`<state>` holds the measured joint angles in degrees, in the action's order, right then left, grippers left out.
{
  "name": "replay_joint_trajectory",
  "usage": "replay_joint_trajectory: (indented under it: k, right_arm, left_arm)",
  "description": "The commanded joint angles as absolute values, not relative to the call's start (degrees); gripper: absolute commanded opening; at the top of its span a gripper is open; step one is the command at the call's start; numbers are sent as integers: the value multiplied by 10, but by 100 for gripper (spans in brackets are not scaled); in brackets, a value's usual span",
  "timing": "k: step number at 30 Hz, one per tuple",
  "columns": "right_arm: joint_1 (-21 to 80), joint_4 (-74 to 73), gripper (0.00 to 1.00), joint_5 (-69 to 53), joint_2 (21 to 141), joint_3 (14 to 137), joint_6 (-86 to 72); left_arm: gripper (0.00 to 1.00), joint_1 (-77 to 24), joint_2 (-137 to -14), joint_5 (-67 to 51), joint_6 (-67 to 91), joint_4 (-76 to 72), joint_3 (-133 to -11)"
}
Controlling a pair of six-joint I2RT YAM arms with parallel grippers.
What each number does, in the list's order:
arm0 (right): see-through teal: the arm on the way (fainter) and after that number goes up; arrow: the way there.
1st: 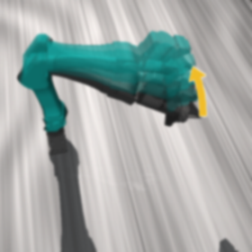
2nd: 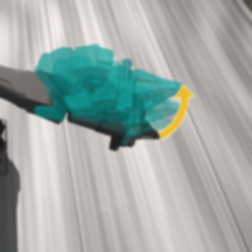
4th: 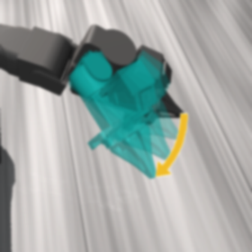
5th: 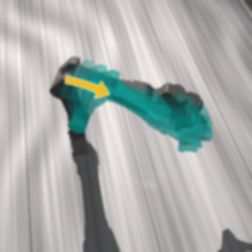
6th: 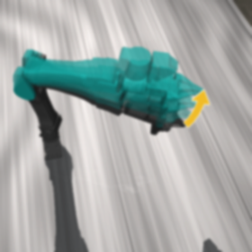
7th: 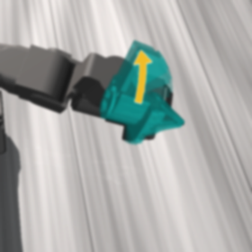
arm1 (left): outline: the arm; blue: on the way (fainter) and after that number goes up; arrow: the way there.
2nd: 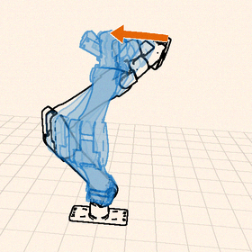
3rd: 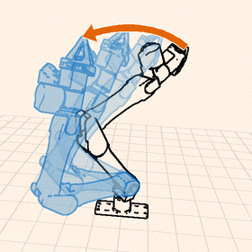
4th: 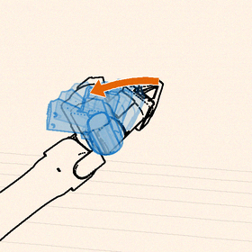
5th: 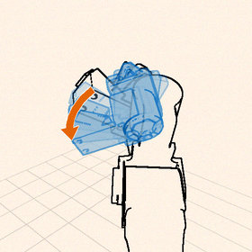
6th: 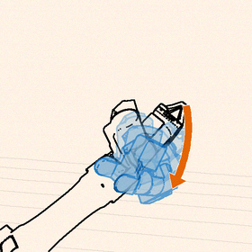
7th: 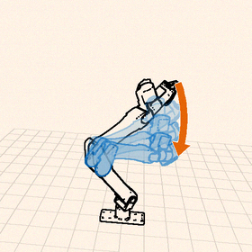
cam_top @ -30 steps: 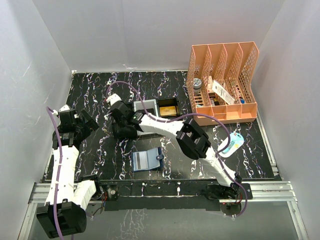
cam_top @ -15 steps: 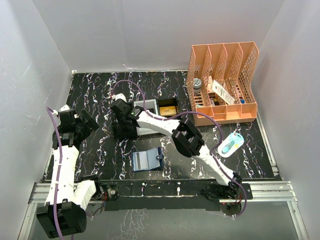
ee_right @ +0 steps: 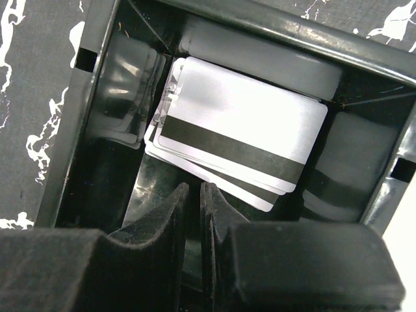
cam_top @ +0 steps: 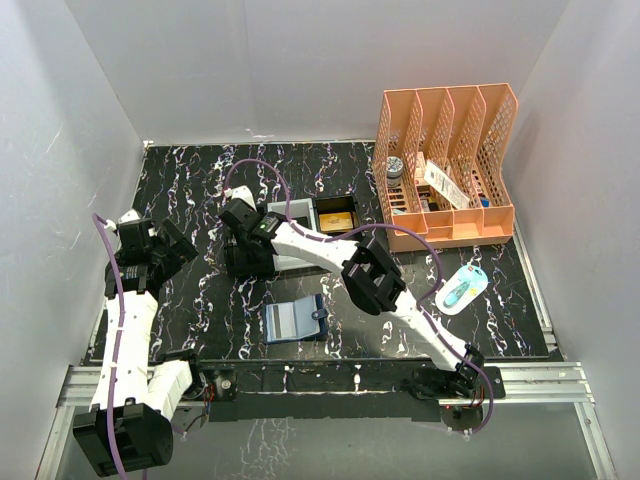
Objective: Take the credit cards out of the card holder
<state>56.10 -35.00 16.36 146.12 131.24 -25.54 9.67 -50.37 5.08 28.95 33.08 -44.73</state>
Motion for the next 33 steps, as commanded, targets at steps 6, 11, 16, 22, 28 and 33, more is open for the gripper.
replay_joint_trajectory:
  k: [6,11,16,22,28,33]
  right_arm:
    - [560,-383,12,193,1510,1334,-250]
    - [560,-377,14,252,1514,1335,-228]
    - [561,-345,17,251,1487,1342,-192]
    - [562,-309,24,202,1408,1335,-173]
    - [562,-287,30,154,1325,1294,-190]
    - [562,-285,31,133,1248,1225,-209]
  left_arm:
    - [99,101,-500,42,287,334,-446]
    - [99,100,-498,43,287,334,-446]
    - [99,100,-498,43,287,334,-446]
    - [99,100,-496,39,286,333,-445]
    - [99,100,-501,26,282,330,-445]
    - [99,100,-495,-1,275,320,-439]
